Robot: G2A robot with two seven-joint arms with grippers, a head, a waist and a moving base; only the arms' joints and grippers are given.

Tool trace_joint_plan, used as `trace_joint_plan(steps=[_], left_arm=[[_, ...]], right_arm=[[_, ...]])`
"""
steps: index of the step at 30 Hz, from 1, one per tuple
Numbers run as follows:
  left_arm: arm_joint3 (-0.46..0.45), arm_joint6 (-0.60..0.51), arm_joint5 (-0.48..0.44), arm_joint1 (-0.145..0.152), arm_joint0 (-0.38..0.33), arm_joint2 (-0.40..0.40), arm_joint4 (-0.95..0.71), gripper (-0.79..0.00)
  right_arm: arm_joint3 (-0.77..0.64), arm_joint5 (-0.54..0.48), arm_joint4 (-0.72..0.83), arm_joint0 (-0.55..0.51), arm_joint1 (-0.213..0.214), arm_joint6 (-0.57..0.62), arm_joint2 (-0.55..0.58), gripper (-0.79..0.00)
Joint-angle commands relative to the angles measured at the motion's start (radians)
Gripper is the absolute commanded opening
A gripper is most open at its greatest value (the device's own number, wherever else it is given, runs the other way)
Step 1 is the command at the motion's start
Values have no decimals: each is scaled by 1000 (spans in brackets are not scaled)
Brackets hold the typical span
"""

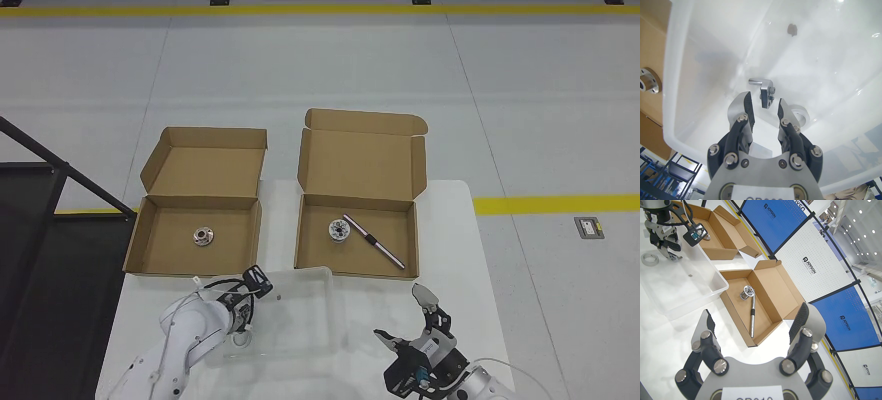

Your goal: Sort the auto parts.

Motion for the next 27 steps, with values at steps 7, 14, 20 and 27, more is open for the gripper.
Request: trace_joint_plan(steps=[7, 14, 20, 27], left_arm=[[35, -32, 29, -9, -20, 14, -22, -471], [55, -43, 19, -13, -32, 22, -32, -576], [60, -41, 21, -15, -38, 24, -32, -785], [-37, -29, -25, -1, 6, -53, -100, -785]], right_arm=[[0, 0, 0, 0, 0, 0, 0, 0], [0, 0, 0, 0, 0, 0, 0, 0], [0, 0, 0, 0, 0, 0, 0, 0], [0, 0, 0, 0, 0, 0, 0, 0]])
